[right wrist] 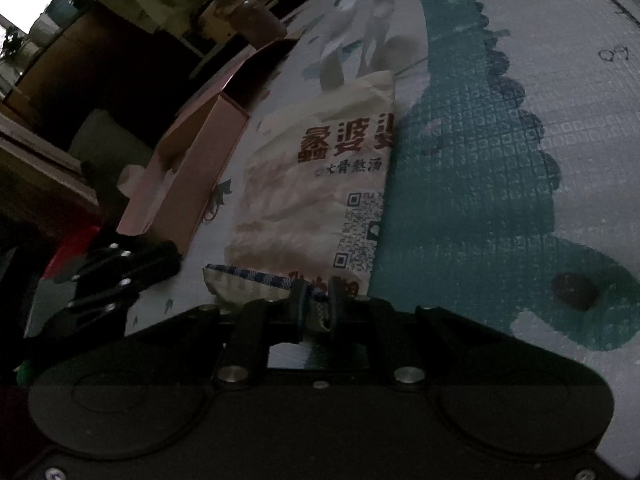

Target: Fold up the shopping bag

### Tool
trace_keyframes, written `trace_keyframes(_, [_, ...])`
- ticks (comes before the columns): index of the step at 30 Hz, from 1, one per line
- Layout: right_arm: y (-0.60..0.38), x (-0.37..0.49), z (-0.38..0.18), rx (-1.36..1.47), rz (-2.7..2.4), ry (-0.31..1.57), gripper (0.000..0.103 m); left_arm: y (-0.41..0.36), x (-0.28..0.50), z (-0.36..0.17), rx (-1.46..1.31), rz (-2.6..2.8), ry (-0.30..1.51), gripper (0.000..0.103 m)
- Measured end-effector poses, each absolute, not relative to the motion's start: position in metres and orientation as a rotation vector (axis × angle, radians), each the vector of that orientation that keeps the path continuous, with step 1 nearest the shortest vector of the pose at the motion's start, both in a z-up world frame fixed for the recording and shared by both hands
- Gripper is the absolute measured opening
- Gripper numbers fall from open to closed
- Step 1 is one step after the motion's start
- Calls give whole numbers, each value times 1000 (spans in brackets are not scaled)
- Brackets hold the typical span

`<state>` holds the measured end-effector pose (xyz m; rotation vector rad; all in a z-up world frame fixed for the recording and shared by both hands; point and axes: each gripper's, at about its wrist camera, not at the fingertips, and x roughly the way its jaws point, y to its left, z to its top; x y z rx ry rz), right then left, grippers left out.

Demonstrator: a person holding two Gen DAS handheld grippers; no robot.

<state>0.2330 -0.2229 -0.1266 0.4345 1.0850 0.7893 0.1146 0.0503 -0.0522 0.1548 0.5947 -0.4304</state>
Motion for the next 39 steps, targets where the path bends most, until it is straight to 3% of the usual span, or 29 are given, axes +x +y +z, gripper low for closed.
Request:
trace_keyframes(10, [-220, 227, -124, 445, 764, 1078, 5, 0, 134, -97, 124, -467, 629, 15])
trace_keyframes(14, [-228, 221, -109, 385, 691, 998, 10, -4, 136, -103, 126, -459, 635, 15])
trace_keyframes(19, [-203, 187, -72, 29, 726, 756, 10, 0, 145, -101, 83, -463, 674, 15])
trace_keyframes(25, [-146, 166, -98, -234, 785, 745, 8, 4, 143, -101, 67, -484, 675, 15])
trace_keyframes(39, [-162, 168, -106, -155, 741, 731, 3, 37, 133, -97, 51, -412, 693, 15])
